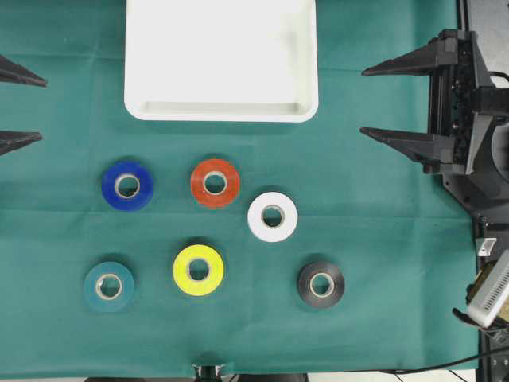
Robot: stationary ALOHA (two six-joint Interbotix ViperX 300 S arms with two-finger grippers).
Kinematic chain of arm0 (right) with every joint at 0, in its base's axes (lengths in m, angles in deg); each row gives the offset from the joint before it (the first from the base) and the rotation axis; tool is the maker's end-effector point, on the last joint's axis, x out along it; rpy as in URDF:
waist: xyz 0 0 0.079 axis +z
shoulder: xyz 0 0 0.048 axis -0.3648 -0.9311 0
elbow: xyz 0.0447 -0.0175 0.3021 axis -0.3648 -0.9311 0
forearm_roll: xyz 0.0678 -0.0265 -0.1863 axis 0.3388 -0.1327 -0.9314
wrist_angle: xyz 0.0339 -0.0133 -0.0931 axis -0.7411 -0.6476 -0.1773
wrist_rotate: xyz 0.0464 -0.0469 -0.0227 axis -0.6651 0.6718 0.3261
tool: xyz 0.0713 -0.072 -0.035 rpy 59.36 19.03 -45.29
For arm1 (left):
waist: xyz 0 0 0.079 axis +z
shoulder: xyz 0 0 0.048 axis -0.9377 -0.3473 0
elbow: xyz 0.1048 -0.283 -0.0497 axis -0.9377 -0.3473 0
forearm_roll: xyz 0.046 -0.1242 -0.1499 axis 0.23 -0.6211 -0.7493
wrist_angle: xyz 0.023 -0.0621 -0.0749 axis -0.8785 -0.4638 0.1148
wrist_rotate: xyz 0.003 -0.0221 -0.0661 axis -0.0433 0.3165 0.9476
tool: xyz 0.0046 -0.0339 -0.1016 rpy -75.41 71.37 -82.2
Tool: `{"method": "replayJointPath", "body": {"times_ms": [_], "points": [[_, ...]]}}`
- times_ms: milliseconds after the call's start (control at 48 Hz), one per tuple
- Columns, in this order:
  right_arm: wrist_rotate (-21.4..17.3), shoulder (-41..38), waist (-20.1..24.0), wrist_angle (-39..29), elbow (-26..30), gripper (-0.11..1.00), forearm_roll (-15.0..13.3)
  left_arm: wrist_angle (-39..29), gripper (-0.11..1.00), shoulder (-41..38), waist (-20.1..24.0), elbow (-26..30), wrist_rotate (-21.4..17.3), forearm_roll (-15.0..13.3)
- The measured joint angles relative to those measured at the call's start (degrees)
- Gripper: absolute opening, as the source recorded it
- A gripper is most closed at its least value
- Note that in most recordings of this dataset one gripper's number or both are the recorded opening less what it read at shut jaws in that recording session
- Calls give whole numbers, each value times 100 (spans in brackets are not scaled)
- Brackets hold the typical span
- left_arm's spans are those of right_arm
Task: Put the tape alternately from left to right into the white case.
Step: 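Move both grippers inward from the table edges toward the tape rolls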
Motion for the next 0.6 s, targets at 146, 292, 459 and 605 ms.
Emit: {"method": "replayJointPath", "body": {"times_ms": [146,292,459,605], "points": [[-18,-229,0,-9,0,82,9,0,95,-167,0,0,0,0],[-185,-598,0,-141,9,82,0,-53,95,-378,0,0,0,-9],[-343,-861,-9,-448,97,82,9,-360,95,-475,0,0,9,-18],[-352,-870,-9,-519,114,82,9,-615,95,-571,44,9,0,-26]]}}
